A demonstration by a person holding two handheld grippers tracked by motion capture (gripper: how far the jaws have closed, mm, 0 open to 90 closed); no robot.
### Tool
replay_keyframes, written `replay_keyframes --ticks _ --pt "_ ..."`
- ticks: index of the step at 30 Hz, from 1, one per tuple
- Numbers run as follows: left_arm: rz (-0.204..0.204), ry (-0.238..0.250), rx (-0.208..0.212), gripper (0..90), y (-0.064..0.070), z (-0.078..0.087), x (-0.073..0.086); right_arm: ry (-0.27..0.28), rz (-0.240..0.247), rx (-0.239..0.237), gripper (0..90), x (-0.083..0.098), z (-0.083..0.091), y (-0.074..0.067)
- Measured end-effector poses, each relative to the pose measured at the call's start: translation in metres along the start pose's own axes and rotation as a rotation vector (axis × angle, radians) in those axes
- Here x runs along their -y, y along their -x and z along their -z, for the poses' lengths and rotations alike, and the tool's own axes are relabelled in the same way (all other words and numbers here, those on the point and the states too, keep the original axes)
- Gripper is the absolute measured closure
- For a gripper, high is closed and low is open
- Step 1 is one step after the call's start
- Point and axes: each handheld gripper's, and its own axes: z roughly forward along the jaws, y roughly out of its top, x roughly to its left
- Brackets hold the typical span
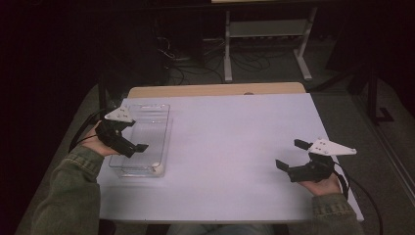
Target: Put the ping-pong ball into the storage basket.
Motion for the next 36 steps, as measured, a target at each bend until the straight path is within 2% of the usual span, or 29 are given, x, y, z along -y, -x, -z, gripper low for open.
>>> replay_keyframes --ticks 4,7,9,13,17,20,26,28,31,36 --pt "0.022 0.014 -0.010 0.0 -0.002 0.003 0.007 -0.002 0.002 -0.002 0.0 0.000 0.000 0.000" --pt "0.047 0.045 -0.015 0.0 -0.003 0.006 0.013 0.000 0.001 -0.001 0.0 0.000 0.000 0.000" --pt "0.051 0.056 -0.021 0.0 -0.003 0.008 0.017 0.001 -0.001 0.000 0.0 0.000 0.000 0.000" --pt "0.064 0.116 -0.007 0.0 0.001 0.014 0.021 -0.001 0.000 0.001 0.0 0.000 0.000 0.000" --pt "0.059 0.133 -0.024 0.0 0.004 0.019 0.025 -0.002 0.000 0.002 0.0 0.001 0.000 -0.001" --pt "0.074 0.162 -0.034 0.0 0.006 0.022 0.029 -0.002 -0.001 0.003 0.0 0.001 0.000 -0.001" --pt "0.096 0.191 -0.051 0.0 0.009 0.023 0.040 -0.002 -0.002 0.002 0.0 0.001 0.000 -0.001" --pt "0.109 0.217 -0.045 0.0 0.011 0.022 0.043 -0.003 -0.002 0.003 0.0 0.001 0.000 -0.001" --pt "0.109 0.243 -0.044 0.0 0.016 0.022 0.045 -0.004 -0.002 0.003 0.0 0.001 -0.001 0.000" --pt "0.104 0.253 -0.060 0.0 0.021 0.022 0.048 -0.005 0.000 0.002 0.0 0.001 -0.001 -0.001"
